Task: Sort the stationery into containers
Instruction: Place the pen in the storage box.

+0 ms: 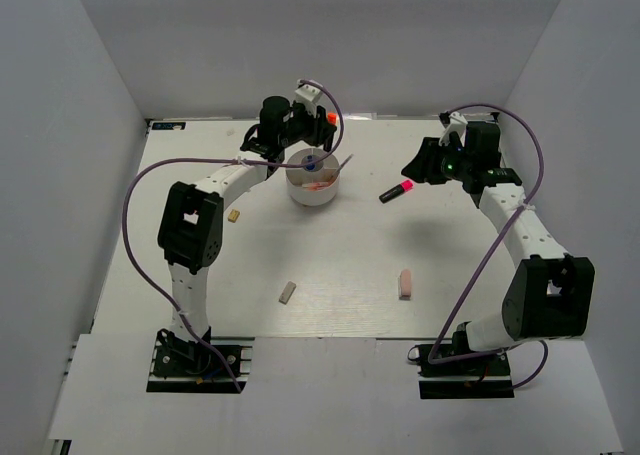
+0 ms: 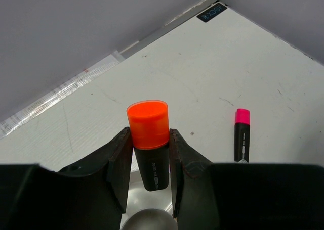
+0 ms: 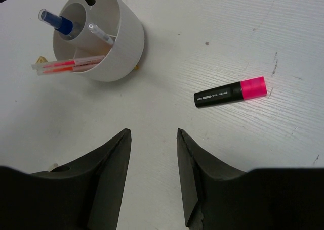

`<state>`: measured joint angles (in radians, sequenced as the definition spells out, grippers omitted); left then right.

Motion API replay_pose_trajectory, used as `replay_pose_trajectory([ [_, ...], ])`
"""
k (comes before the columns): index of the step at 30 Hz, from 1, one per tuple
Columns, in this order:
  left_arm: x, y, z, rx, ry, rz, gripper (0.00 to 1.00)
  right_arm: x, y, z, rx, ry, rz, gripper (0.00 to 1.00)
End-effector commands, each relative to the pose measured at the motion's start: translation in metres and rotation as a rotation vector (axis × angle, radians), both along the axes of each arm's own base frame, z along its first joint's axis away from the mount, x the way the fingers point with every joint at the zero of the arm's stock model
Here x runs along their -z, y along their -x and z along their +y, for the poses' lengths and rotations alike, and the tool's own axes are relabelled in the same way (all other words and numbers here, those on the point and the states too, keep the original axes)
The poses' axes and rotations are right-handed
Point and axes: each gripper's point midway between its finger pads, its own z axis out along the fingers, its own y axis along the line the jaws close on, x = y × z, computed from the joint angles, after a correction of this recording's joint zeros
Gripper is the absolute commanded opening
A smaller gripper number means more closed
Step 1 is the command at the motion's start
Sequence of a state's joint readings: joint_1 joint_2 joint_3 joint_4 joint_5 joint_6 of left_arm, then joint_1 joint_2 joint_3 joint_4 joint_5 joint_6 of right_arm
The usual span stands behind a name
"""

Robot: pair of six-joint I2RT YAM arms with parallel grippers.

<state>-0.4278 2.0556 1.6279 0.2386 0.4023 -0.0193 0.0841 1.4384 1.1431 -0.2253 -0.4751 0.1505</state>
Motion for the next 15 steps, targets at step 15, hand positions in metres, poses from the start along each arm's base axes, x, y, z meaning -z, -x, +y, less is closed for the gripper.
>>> replay_pose_trajectory([
  [15, 0.012, -0.001, 0.000, -0.014, -0.035, 0.053, 0.05, -0.017, -0.006, 0.003, -0.022, -0.029, -0.033, 0.48],
])
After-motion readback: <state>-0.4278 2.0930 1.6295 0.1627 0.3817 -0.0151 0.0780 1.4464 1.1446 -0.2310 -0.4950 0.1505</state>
